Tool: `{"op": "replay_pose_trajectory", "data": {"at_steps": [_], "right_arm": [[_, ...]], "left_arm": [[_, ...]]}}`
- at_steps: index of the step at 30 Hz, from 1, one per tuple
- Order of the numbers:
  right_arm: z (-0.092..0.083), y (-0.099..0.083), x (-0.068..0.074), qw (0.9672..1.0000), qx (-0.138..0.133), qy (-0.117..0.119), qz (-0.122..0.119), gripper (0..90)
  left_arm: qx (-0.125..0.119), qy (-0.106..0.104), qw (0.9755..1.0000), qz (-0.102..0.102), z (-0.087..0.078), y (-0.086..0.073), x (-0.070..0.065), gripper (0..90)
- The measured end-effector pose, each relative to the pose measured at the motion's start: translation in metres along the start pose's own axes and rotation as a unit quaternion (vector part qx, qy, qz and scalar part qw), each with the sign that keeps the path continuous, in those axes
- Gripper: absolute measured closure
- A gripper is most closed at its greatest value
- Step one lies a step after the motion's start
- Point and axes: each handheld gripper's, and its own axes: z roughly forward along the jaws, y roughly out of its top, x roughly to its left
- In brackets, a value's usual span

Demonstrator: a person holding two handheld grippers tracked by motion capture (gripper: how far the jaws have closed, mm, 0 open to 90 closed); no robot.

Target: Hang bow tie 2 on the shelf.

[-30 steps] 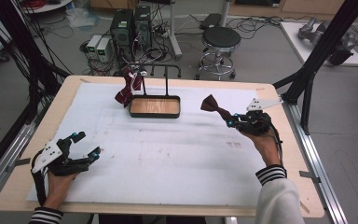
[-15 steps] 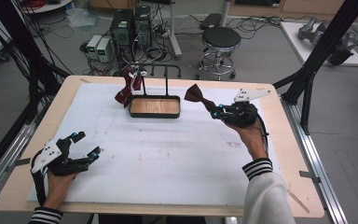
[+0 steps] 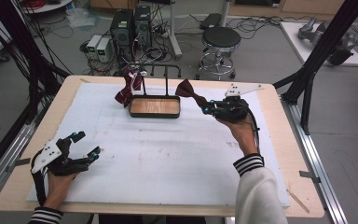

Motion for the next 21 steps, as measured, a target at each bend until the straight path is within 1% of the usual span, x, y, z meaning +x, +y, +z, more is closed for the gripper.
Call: {"op": "replay_pose_trajectory", "data": {"at_steps": [1,3,4,9,15,17,18,19,21], "right_arm": [[0.002,0.001,0.000,1.0000,-0.003,0.000,-0.002,79.0],[0.005,0.003,0.001,1.0000,-0.003,0.003,0.004,79.0],[0.007,0.003,0.001,1.0000,-0.003,0.004,0.000,79.0],[0.015,0.005,0.001,0.9999,-0.002,0.012,0.008,79.0],[0.024,0.017,0.002,0.9997,-0.010,0.019,0.010,79.0],[0.027,0.021,0.002,0.9998,-0.010,0.015,0.011,79.0],[0.029,0.023,0.001,0.9996,-0.009,0.019,0.017,79.1],[0.031,0.025,0.000,0.9996,-0.007,0.017,0.021,79.1],[0.035,0.028,0.000,0.9996,-0.005,0.015,0.024,79.1]], "left_arm": [[0.000,0.000,1.0000,0.000,0.000,0.000,0.000,15.2],[0.000,0.000,1.0000,0.000,0.000,0.000,0.000,15.2],[0.000,0.000,1.0000,-0.001,0.000,0.000,0.000,15.2],[0.001,0.000,1.0000,0.000,0.000,0.000,0.000,15.2],[0.001,0.000,1.0000,0.000,0.000,0.000,0.000,15.2],[0.000,0.001,1.0000,0.000,0.000,0.000,0.000,15.2],[-0.001,0.001,1.0000,0.000,0.000,0.000,0.000,15.2],[-0.001,0.001,1.0000,-0.001,0.000,0.000,0.000,15.2],[-0.002,0.001,1.0000,-0.003,0.000,0.000,0.000,15.2]]}}
